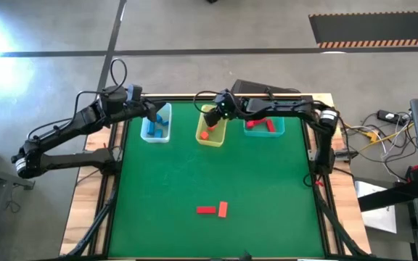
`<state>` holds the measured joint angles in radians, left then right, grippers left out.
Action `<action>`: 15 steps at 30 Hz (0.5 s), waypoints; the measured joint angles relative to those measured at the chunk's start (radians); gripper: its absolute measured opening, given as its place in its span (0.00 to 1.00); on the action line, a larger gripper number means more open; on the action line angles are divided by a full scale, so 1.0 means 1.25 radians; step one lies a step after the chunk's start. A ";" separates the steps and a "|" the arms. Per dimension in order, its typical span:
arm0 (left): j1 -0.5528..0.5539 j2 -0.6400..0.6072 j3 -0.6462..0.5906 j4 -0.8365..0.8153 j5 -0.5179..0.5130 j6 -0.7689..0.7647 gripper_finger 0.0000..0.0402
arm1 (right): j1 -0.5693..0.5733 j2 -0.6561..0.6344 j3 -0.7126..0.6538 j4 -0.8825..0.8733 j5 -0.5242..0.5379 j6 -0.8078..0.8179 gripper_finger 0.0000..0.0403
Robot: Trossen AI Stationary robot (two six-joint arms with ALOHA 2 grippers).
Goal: Sort & place blocks by color
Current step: Put the red block into the blue bin
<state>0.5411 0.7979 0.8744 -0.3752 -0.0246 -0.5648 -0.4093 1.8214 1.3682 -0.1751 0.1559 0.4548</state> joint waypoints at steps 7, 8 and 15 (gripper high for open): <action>-0.001 0.000 -0.013 -0.001 0.066 -0.005 0.14 | 0.055 -0.142 0.000 -0.187 -0.005 0.040 0.44; -0.005 0.000 -0.014 -0.002 0.087 -0.005 0.14 | 0.066 -0.164 0.000 -0.216 -0.006 0.041 0.44; -0.098 0.032 -0.015 -0.007 0.126 -0.005 0.14 | 0.156 -0.298 0.000 -0.382 -0.094 0.064 0.44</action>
<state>0.4192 0.8377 0.8558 -0.3841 0.1335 -0.5716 -0.2145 1.4493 1.3679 -0.6524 0.0379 0.5346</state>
